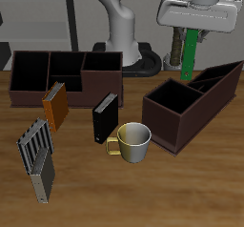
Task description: Place the green book into the left desk caddy's right compartment
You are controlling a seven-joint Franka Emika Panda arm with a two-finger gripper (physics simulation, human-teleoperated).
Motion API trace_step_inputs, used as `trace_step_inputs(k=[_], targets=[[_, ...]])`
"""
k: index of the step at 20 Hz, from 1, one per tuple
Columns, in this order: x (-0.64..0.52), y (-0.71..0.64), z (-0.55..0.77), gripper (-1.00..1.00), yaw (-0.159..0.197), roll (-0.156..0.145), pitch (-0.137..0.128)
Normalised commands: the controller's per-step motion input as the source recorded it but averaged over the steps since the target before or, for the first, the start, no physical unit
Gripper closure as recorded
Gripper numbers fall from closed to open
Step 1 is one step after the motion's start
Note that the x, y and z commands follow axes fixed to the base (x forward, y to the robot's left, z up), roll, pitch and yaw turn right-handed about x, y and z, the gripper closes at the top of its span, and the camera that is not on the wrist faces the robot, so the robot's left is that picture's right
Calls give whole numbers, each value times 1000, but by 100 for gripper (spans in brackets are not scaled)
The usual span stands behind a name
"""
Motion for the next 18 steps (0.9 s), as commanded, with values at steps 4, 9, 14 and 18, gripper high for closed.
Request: trace_step_inputs(k=[4,9,14,18], targets=[[-9,-68,97,100,-13,-12,-14],[-16,46,206,100,-40,19,-21],[22,-1,67,100,-24,7,-9],[82,63,-72,100,2,10,15]])
